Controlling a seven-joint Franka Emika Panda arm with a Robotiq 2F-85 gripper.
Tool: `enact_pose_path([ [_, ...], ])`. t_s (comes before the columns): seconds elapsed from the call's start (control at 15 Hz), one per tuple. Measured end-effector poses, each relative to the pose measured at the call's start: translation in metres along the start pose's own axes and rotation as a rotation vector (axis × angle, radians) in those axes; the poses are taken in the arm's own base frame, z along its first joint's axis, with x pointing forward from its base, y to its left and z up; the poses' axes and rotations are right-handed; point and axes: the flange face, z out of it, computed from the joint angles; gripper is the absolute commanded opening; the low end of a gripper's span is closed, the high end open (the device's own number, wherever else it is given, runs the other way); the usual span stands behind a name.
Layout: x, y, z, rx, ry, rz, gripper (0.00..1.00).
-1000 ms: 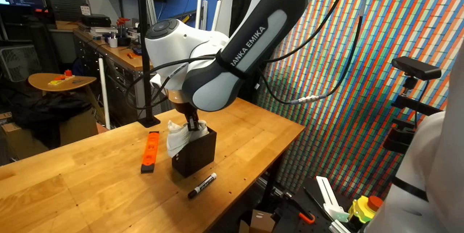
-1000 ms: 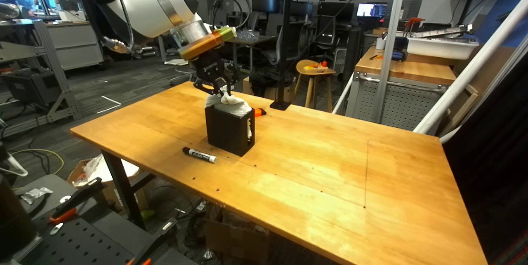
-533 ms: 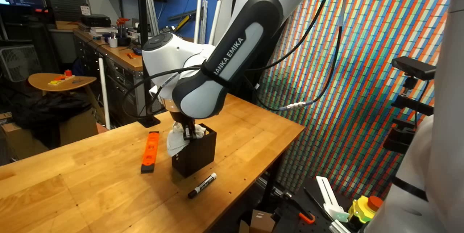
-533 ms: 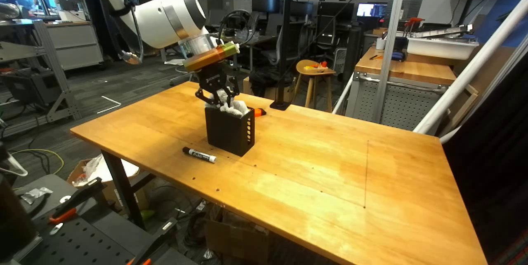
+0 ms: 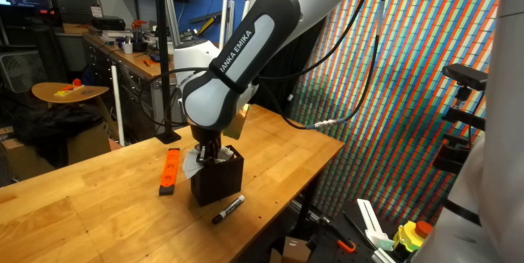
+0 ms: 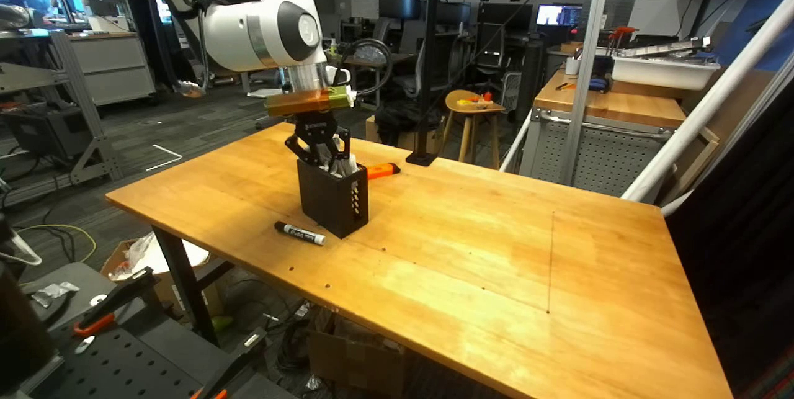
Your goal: Put the towel in the box
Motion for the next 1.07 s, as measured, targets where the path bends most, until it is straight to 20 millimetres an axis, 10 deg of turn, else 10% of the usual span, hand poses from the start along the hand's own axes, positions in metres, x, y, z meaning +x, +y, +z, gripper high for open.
enact_pose_path([
  [1.07,-0.0096,0.0024,0.0006,0.083,0.151,0.233,0.09],
])
